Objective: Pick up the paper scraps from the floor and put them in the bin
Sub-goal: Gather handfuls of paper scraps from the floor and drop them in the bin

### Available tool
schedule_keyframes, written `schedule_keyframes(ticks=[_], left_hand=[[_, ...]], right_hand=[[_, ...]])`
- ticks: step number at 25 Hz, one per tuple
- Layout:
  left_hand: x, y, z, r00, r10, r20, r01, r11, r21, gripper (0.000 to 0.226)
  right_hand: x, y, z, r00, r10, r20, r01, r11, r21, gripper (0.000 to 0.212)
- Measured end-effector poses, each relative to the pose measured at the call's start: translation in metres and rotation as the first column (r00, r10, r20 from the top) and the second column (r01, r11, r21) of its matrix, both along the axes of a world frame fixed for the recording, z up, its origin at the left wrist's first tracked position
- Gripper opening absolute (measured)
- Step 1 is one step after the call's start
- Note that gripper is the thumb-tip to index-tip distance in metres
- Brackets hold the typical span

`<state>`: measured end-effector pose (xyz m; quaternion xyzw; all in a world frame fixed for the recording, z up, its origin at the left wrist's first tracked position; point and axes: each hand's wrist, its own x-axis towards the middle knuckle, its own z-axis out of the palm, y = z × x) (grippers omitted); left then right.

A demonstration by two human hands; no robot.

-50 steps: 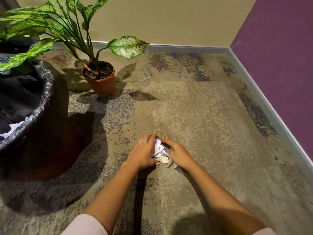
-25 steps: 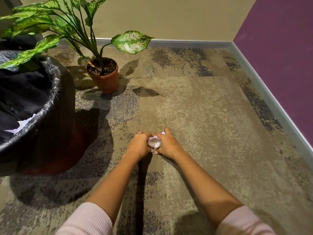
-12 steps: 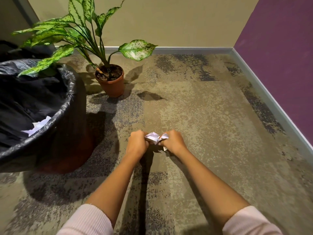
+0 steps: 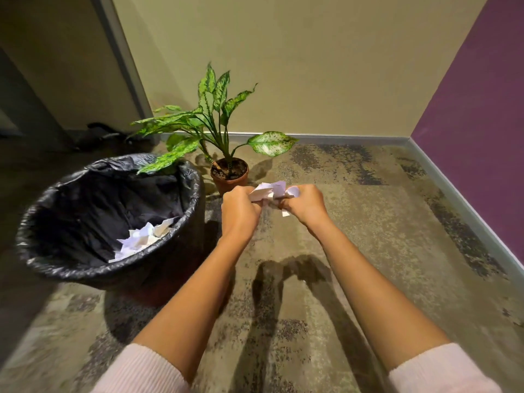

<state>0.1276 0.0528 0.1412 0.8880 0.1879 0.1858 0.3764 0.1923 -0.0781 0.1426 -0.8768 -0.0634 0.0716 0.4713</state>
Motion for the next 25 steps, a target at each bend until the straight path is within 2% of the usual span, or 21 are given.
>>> schedule_keyframes(ticks=[3, 9, 12, 14, 15, 17, 19, 22, 25], left_hand=[[-0.006, 0.029, 0.046, 0.995, 0.041, 0.093, -0.047, 0.997, 0.064, 0.011], [-0.042, 0.113, 0.102, 0.974, 0.175, 0.143, -0.196, 0.969, 0.148, 0.022], [-0.069, 0.151, 0.1, 0.972, 0.231, 0.045, -0.236, 0.953, 0.188, 0.02], [-0.085, 0.172, 0.094, 0.967, 0.244, -0.078, -0.22, 0.946, 0.236, 0.006], [-0.091, 0.18, 0.091, 0.955, 0.262, -0.138, -0.22, 0.94, 0.262, 0.018], [-0.101, 0.192, 0.086, 0.917, 0.303, -0.261, -0.216, 0.925, 0.313, 0.035], [-0.105, 0.197, 0.083, 0.872, 0.315, -0.374, -0.179, 0.918, 0.355, 0.045], [-0.103, 0.199, 0.081, 0.844, 0.299, -0.444, -0.112, 0.91, 0.399, 0.056], [-0.098, 0.193, 0.083, 0.866, 0.297, -0.402, -0.107, 0.896, 0.43, 0.065]], right_hand=[[0.002, 0.032, 0.045, 0.993, 0.059, 0.098, -0.067, 0.995, 0.073, 0.044], [-0.016, 0.125, 0.103, 0.948, 0.248, 0.2, -0.258, 0.966, 0.026, 0.04], [-0.034, 0.169, 0.103, 0.898, 0.385, 0.215, -0.378, 0.923, -0.072, 0.03], [-0.046, 0.191, 0.101, 0.846, 0.486, 0.218, -0.463, 0.874, -0.149, 0.008], [-0.052, 0.199, 0.101, 0.828, 0.522, 0.204, -0.494, 0.852, -0.174, 0.014], [-0.059, 0.209, 0.102, 0.796, 0.583, 0.163, -0.546, 0.808, -0.223, 0.045], [-0.063, 0.215, 0.101, 0.773, 0.624, 0.114, -0.589, 0.773, -0.236, 0.058], [-0.061, 0.215, 0.097, 0.757, 0.649, 0.075, -0.616, 0.748, -0.248, 0.062], [-0.056, 0.207, 0.095, 0.789, 0.609, 0.088, -0.584, 0.786, -0.201, 0.047]])
